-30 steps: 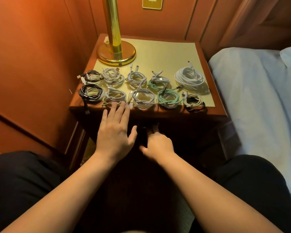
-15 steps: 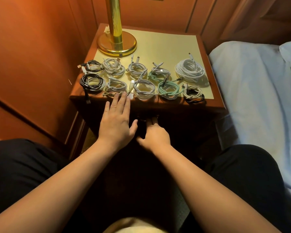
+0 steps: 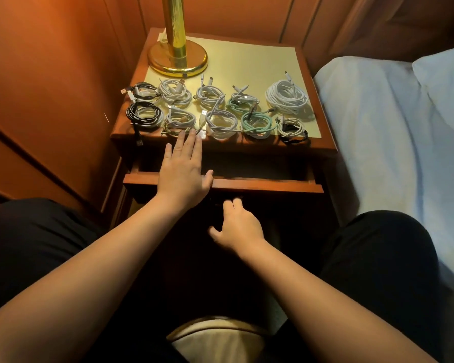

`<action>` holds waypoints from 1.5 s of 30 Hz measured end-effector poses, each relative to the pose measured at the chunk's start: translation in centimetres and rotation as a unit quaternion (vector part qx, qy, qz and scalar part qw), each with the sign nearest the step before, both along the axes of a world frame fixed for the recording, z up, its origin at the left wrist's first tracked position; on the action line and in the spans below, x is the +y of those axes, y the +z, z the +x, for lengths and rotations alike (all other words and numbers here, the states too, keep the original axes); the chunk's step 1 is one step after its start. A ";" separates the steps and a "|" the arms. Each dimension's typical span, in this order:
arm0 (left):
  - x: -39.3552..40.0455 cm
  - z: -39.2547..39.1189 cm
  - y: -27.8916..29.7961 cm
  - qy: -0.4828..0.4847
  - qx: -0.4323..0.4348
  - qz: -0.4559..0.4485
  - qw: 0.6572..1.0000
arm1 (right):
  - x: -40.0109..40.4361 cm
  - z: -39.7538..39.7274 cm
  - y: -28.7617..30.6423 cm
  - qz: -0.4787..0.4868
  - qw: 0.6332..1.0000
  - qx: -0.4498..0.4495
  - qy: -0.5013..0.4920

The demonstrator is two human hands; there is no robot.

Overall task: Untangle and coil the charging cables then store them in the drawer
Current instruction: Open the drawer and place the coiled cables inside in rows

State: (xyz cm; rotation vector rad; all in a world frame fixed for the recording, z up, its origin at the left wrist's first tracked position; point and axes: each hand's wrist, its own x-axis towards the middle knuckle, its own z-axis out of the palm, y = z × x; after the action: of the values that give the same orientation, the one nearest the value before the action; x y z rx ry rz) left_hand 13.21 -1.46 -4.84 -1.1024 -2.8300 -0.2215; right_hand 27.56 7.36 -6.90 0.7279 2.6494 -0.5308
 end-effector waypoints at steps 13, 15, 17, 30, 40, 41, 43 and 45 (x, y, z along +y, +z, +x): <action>-0.7 0.0 -0.1 -0.018 0.000 -0.020 1.000 | -3.4 6.2 0.7 -0.033 0.999 -0.012 0.004; -0.8 0.0 -0.1 -0.020 0.005 -0.023 1.000 | -3.8 6.8 0.8 -0.030 0.999 -0.018 0.006; -0.8 0.0 -0.1 -0.022 0.005 -0.021 1.000 | -4.1 7.2 0.9 -0.032 0.999 -0.026 0.009; -0.8 -0.3 -0.5 -0.030 0.006 -0.011 0.999 | -7.0 10.6 1.7 -0.047 0.993 -0.088 0.062; -0.9 -0.5 -0.6 -0.035 0.003 -0.002 0.999 | -6.3 12.2 2.7 -0.045 0.989 -0.116 0.078; -0.9 -0.6 -0.6 -0.034 0.003 -0.001 0.999 | -6.3 12.2 2.8 -0.046 0.989 -0.118 0.077; -0.7 -0.5 -0.6 -0.031 0.005 0.001 1.000 | -6.2 11.9 2.9 -0.050 0.987 -0.130 0.074; -0.6 -0.5 -0.5 -0.026 0.006 0.003 1.000 | -5.9 11.3 3.1 -0.056 0.986 -0.140 0.074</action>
State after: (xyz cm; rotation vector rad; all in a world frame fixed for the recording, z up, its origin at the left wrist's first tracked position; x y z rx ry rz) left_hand 12.71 -2.04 -5.33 -1.1720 -2.7913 -0.2273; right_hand 38.90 1.46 -3.84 0.5230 2.3685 -0.4933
